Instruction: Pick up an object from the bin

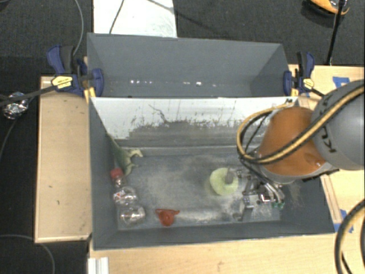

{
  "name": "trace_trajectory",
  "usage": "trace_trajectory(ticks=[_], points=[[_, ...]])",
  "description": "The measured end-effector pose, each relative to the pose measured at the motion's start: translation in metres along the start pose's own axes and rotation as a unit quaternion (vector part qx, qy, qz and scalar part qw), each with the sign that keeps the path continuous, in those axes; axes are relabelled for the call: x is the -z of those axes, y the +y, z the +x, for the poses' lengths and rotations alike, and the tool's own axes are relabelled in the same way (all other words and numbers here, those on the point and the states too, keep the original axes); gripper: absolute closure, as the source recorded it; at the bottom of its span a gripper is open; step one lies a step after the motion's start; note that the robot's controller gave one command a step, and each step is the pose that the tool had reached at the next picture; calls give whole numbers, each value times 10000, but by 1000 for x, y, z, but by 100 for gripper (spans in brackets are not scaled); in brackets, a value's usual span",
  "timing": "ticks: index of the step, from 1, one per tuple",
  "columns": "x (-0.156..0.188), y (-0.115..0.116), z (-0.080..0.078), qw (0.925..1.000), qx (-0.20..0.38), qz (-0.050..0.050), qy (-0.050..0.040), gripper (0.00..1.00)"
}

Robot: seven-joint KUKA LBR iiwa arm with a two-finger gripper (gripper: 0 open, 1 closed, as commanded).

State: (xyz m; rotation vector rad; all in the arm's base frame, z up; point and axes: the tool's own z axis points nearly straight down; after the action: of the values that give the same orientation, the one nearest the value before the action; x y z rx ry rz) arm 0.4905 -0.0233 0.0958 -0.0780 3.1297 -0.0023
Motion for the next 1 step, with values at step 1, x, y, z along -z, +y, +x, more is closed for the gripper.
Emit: trace_trajectory(ticks=[1], points=[[-24,18,-23,9998,163,-35,69,0]])
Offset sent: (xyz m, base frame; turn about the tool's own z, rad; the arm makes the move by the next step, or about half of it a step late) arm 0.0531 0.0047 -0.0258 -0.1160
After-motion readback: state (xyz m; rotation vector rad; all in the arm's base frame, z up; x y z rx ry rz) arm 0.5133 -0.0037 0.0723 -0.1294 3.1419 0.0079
